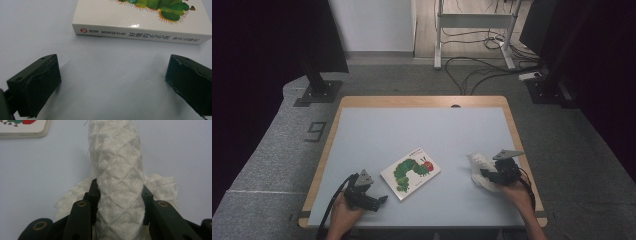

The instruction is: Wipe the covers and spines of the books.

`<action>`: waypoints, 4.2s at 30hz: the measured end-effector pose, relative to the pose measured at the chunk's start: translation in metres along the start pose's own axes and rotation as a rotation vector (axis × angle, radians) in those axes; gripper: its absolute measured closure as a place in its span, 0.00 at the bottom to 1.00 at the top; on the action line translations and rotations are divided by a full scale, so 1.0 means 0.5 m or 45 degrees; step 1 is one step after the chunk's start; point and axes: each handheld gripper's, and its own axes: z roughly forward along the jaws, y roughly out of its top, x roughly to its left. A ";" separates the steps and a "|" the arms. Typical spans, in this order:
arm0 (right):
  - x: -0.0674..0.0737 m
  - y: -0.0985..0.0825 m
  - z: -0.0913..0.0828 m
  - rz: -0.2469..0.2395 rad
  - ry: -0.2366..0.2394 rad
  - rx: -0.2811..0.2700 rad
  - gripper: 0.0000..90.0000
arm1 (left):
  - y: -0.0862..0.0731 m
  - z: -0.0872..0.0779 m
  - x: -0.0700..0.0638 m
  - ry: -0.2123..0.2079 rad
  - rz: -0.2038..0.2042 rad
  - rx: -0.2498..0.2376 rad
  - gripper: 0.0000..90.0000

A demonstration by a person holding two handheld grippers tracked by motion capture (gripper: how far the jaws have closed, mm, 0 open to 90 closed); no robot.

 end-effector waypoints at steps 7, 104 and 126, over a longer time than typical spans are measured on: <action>0.004 0.021 -0.024 -0.005 0.026 -0.039 0.71 | 0.000 0.000 0.000 0.000 0.000 0.000 0.00; 0.183 0.182 0.207 -0.352 0.219 -0.073 0.68 | 0.000 0.000 0.000 0.002 0.001 0.000 0.00; 0.213 0.169 0.208 -0.358 0.265 -0.086 0.70 | 0.000 0.000 0.000 0.002 0.001 0.000 0.00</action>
